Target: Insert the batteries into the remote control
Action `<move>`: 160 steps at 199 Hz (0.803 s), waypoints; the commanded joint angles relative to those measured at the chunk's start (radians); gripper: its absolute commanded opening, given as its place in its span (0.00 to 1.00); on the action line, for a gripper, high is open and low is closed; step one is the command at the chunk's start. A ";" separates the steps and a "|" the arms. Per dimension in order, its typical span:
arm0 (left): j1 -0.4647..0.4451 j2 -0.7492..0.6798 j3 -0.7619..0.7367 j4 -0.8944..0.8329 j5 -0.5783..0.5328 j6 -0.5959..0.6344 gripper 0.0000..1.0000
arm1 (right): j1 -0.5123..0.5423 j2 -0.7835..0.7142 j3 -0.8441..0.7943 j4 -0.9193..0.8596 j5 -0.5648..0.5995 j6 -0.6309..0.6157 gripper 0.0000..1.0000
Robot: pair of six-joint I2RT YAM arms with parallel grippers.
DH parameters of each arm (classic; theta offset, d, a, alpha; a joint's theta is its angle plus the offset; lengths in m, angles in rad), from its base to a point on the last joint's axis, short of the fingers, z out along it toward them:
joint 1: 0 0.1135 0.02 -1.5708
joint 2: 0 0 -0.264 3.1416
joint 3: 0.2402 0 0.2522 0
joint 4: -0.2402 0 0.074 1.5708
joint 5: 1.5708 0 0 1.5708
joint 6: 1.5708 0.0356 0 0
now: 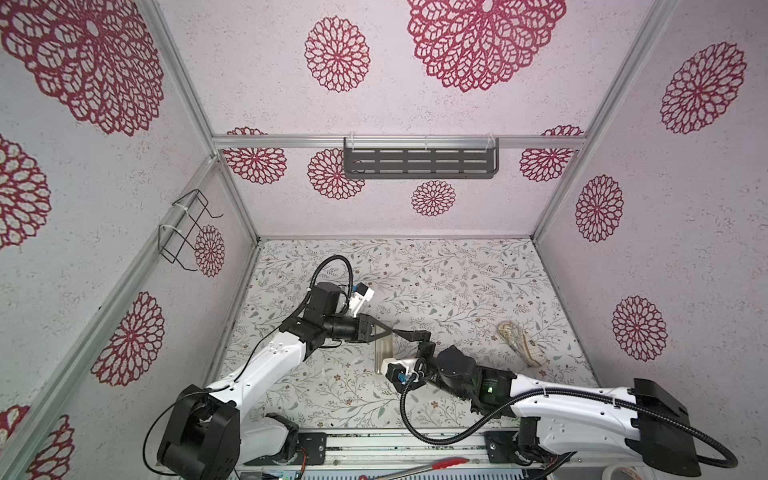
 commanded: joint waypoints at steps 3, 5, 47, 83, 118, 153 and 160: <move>-0.013 0.008 0.018 -0.035 0.075 -0.003 0.00 | -0.009 -0.038 0.008 0.104 0.098 -0.023 0.99; -0.013 0.008 0.018 -0.034 0.075 -0.003 0.00 | -0.009 -0.039 0.007 0.104 0.098 -0.023 0.99; -0.012 0.010 0.018 -0.033 0.074 -0.004 0.00 | -0.003 -0.044 0.001 0.118 0.100 -0.025 0.99; -0.012 0.010 0.018 -0.033 0.075 -0.003 0.00 | 0.003 -0.057 -0.005 0.129 0.112 -0.030 0.99; -0.009 0.008 0.017 -0.033 0.075 -0.003 0.00 | 0.010 -0.066 -0.014 0.143 0.122 -0.037 0.99; -0.010 0.006 0.015 -0.033 0.074 -0.003 0.00 | 0.018 -0.069 -0.022 0.155 0.130 -0.044 0.99; -0.009 0.006 0.015 -0.033 0.074 -0.003 0.00 | 0.020 -0.070 -0.023 0.158 0.130 -0.045 0.99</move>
